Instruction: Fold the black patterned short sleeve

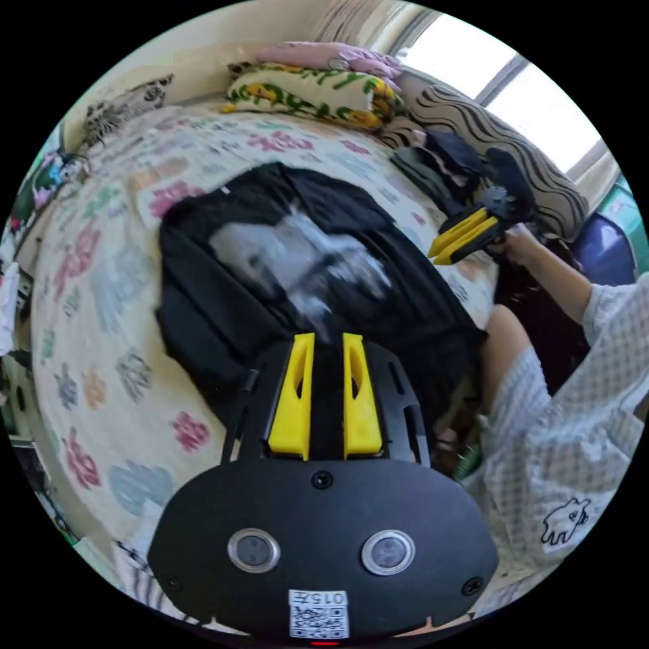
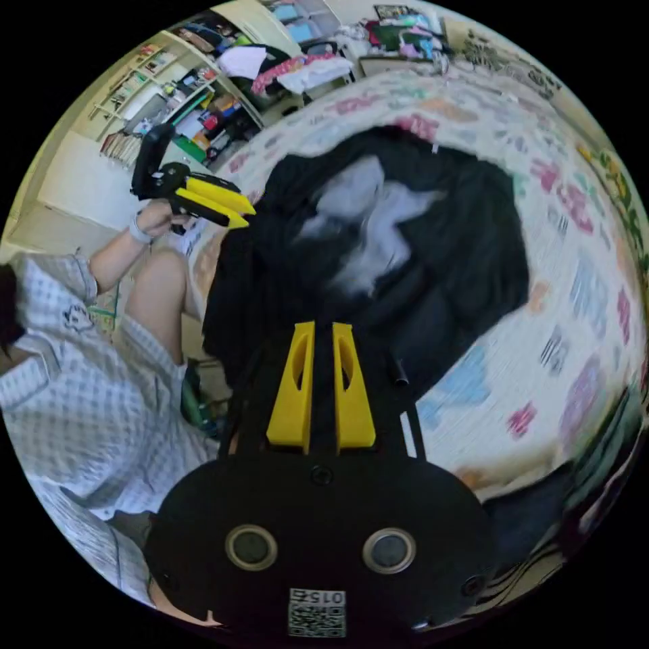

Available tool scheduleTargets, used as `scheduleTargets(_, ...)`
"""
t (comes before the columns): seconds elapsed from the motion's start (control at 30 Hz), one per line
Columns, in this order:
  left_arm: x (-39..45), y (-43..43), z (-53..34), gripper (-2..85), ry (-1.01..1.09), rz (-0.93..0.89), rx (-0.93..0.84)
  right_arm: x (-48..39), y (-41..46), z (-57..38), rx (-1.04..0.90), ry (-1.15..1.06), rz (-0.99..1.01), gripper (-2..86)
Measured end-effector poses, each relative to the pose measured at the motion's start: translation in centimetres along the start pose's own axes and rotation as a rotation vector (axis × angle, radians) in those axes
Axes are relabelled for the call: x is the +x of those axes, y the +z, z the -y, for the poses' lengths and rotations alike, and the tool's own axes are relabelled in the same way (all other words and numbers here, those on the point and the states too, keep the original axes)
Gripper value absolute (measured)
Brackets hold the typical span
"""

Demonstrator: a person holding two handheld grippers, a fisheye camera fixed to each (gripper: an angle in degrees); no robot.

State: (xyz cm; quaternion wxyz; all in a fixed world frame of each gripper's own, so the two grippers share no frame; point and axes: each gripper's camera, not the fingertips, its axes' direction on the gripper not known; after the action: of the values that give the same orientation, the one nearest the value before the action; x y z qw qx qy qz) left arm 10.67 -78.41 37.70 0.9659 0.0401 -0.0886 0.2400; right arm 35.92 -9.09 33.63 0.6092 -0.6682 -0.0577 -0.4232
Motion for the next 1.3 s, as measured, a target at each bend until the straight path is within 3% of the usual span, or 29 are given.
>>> scheduleTargets(0.07, 3.3, 1.8, -4.7, 8.3, -0.020, -0.079, -0.056, -2.0, 3.2, -6.2, -0.091, 0.092, 0.021, 7.1)
scheduleTargets(0.2, 5.4, 3.6, -7.7, 8.3, -0.059, 0.055, -0.102, -4.0, 6.0, -12.6, -0.170, 0.229, 0.000, 8.1)
scheduleTargets(0.3, 4.8, 5.2, -7.7, 4.8, -0.060, 0.091, -0.138, -5.6, 7.2, -14.9, -0.199, 0.254, -0.012, 6.8)
scheduleTargets(0.37, 3.5, 5.9, -8.1, 1.2, -0.092, 0.053, -0.163, -6.4, 8.4, -15.7, -0.228, 0.267, -0.121, 3.5)
scheduleTargets(0.7, 1.7, -4.3, -20.9, -0.6, -0.214, 0.136, -0.157, -11.2, 5.8, -20.7, -0.169, 0.237, -0.298, -0.9)
scheduleTargets(0.77, 0.3, -4.0, -23.0, -0.6, -0.296, 0.070, -0.142, -11.7, 5.9, -21.8, -0.137, 0.265, -0.300, -0.9)
scheduleTargets(1.07, 0.2, 2.2, -22.0, -0.1, -0.238, 0.248, -0.380, -13.4, 6.1, -23.1, -0.143, 0.295, -0.399, -0.6)
scheduleTargets(1.17, 0.5, 2.1, -21.7, 2.1, -0.234, 0.254, -0.340, -13.2, 5.8, -24.0, -0.129, 0.338, -0.410, -0.1)
scheduleTargets(1.3, -1.3, 2.7, -20.5, 6.8, -0.301, 0.190, -0.299, -11.6, 5.8, -24.8, -0.104, 0.412, -0.263, 1.8)
